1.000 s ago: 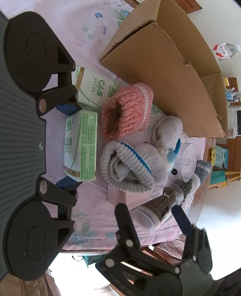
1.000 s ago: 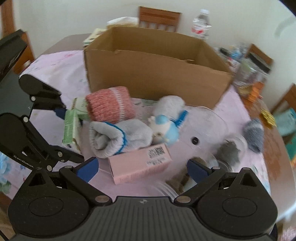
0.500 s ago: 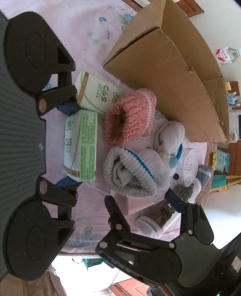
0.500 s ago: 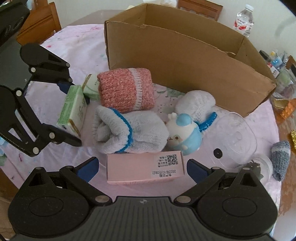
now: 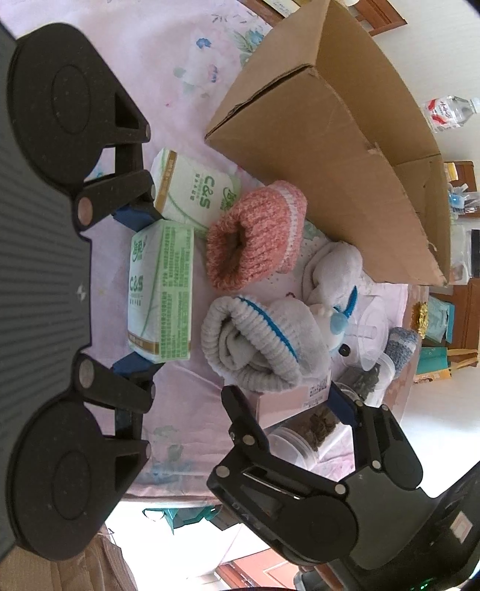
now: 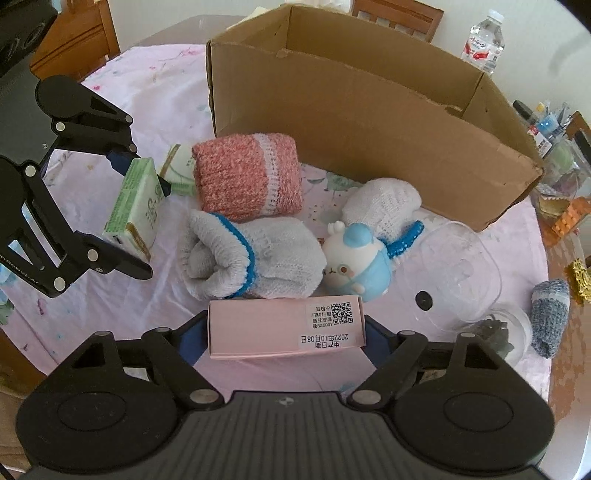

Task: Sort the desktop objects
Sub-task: 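Grasp the pink box with the right tool while the left tool holds the green pack, then carry the green pack and pink box into the cardboard box and release both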

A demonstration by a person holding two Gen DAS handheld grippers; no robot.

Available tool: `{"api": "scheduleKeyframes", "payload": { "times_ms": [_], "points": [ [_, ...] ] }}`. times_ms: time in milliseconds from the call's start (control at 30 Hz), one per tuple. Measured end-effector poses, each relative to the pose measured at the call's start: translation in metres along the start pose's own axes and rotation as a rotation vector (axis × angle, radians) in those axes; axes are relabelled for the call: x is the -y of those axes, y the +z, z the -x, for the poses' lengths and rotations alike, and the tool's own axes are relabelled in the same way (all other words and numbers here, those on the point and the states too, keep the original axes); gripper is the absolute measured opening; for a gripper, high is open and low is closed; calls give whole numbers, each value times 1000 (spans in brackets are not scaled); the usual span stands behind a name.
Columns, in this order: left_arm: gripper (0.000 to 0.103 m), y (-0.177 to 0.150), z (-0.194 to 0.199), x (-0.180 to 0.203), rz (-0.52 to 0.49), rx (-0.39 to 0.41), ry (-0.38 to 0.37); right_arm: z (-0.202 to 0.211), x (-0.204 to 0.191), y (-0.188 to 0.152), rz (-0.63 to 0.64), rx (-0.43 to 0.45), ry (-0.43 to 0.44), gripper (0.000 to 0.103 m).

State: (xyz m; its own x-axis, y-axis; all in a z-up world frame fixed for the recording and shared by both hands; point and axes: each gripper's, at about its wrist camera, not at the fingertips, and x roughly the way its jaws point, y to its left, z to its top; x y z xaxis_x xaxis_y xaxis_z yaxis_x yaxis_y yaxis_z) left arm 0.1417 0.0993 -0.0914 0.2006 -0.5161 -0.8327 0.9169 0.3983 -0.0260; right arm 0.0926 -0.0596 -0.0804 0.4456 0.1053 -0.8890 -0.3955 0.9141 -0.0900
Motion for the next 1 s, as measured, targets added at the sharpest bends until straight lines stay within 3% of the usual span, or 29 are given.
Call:
{"api": "scheduleKeyframes", "payload": {
  "times_ms": [567,1000],
  "points": [
    [64,35,51,2,-38,78,-27,55,13,17,-22,89,-38,86],
    [64,77,75,-17,-30,143,50,76,33,55,26,182,-70,86]
  ]
}}
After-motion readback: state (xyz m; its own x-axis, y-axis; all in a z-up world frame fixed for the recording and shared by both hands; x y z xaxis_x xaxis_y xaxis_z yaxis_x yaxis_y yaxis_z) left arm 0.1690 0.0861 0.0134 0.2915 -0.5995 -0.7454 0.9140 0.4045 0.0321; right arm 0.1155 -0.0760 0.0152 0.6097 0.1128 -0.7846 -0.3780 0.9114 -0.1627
